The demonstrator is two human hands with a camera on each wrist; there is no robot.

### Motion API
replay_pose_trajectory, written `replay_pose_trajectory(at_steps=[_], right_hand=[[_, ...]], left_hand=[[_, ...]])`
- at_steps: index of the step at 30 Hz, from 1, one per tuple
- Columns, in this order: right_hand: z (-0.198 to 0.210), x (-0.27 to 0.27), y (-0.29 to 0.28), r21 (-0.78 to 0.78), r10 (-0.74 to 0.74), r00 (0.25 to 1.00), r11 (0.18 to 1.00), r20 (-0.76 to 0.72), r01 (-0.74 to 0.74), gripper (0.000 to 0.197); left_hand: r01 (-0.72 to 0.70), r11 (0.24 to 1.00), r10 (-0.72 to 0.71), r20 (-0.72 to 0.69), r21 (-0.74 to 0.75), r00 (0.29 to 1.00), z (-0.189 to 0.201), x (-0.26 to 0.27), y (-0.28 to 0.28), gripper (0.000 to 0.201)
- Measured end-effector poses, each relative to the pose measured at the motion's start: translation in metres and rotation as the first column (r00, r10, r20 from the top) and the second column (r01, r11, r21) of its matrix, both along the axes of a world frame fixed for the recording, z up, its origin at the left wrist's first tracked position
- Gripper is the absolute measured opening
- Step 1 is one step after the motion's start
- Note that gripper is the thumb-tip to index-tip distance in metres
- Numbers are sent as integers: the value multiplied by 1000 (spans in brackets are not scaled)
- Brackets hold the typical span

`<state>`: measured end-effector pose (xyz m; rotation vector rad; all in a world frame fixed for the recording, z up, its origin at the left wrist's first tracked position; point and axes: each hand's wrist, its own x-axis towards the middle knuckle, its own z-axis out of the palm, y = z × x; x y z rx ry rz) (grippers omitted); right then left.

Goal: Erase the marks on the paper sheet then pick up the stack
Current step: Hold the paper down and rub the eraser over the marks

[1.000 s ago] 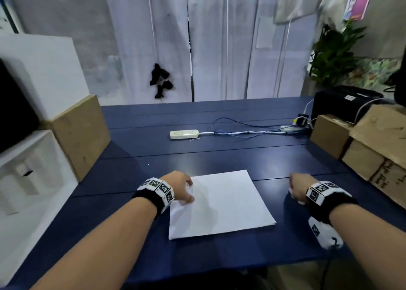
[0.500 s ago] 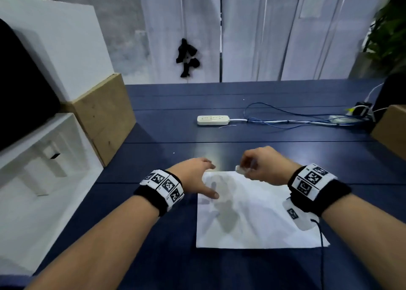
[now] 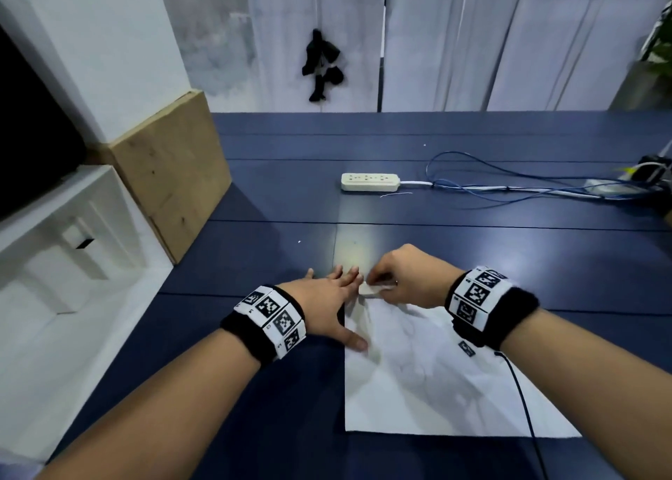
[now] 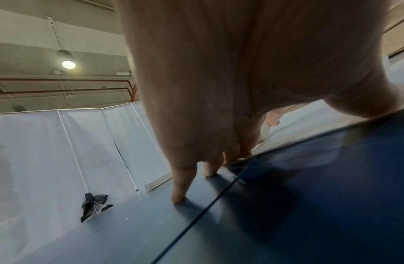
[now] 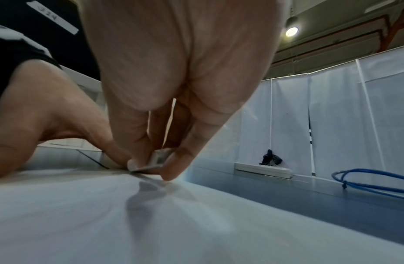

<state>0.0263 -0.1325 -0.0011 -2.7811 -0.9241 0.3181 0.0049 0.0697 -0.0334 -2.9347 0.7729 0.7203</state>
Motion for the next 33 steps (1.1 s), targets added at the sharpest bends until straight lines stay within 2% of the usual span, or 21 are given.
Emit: replay_pose_trajectory(at_steps=[4, 8, 11, 13, 15, 18, 22, 25, 27, 31, 33], right_hand=[[-1, -10, 6, -10, 67, 998, 998, -6, -67, 33], [-4, -34, 1, -53, 190, 980, 980, -62, -193, 32], [-2, -29, 6, -118, 237, 971, 964, -34, -239, 26], [3, -12, 10, -144, 180, 983, 974, 32, -174, 20], [3, -2, 10, -111, 114, 993, 988, 27, -110, 22], [-1, -16, 3, -74, 158, 987, 985, 28, -156, 22], [-1, -38, -5, -29, 234, 969, 971, -86, -237, 33], [-1, -16, 5, -94, 187, 982, 978, 8, -185, 28], [0, -6, 7, -82, 127, 991, 989, 34, -124, 25], [1, -18, 1, -64, 145, 986, 987, -81, -151, 32], [-1, -22, 2, -73, 159, 984, 984, -77, -164, 31]], left_hand=[[1, 1000, -1, -3, -6, 1000, -1, -1, 2, 129], [-4, 1000, 4, 2, 7, 1000, 0, -2, 3, 129], [3, 1000, -3, -1, 10, 1000, 0, -5, 3, 138], [12, 1000, -12, 3, 0, 1000, 0, -7, 4, 141], [12, 1000, -11, 10, -18, 1000, -1, -7, 5, 142], [0, 999, 1, 18, -34, 1000, -3, -7, 6, 145], [-21, 999, 23, 21, -50, 1000, -6, -8, 8, 148], [-29, 998, 30, 16, -55, 999, -5, -9, 8, 149], [-31, 998, 32, 11, -56, 999, -3, -11, 8, 147], [-31, 999, 31, 10, -34, 999, -2, -9, 8, 148], [-32, 999, 33, 9, -37, 999, -2, -10, 7, 148]])
